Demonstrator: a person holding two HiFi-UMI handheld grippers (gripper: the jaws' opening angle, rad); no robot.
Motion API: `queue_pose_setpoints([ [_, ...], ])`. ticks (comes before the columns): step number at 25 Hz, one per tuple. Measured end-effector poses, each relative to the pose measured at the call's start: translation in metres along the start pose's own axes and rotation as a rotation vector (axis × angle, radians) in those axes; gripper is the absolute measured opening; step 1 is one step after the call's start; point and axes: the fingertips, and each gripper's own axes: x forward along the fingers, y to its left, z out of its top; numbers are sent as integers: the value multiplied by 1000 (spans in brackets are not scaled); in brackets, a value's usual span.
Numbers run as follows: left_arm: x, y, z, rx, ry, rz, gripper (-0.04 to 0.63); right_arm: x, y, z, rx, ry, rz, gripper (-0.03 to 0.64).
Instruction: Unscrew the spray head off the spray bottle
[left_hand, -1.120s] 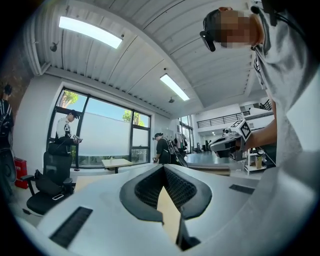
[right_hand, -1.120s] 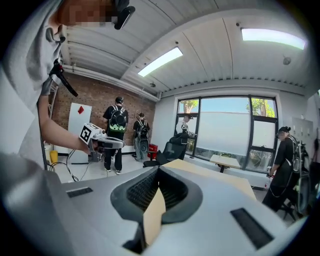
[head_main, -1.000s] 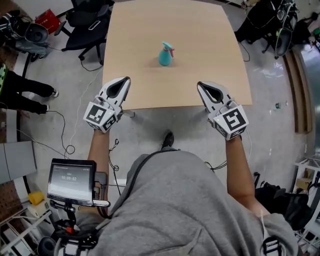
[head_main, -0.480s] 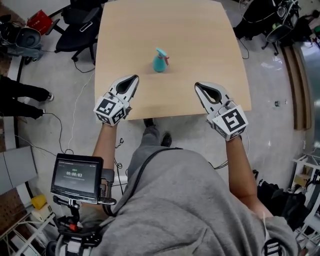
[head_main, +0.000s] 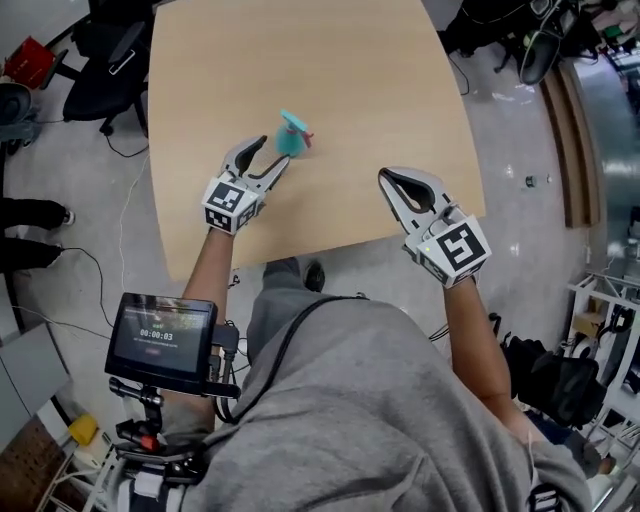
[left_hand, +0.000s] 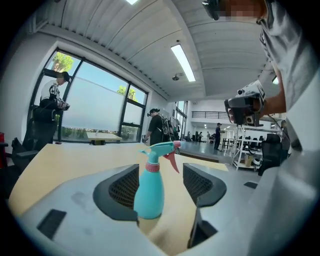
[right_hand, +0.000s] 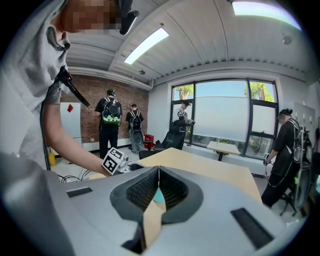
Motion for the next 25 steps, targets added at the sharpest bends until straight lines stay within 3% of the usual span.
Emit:
queue_pose_setpoints([
  [3,27,12,-25,52,47,-2,360,13,-12,-9,3,10,-1,6],
  [7,73,17,-58,129,108,-53,454,29,-35,-31,13,42,-9,5],
  [11,90,6,-58,137,125,-73,460,18,-36,-30,21,80,-17,6],
  [20,106,12,-66,180,178,-7,455,13,-26,-27,19,107,0,6],
  [23,107,12,-66,144,166,10,388,16,-24,-24,18,109,14,6],
  [25,107,10,-66,142,173,6,382,21,-20,-23,18,111,32,6],
])
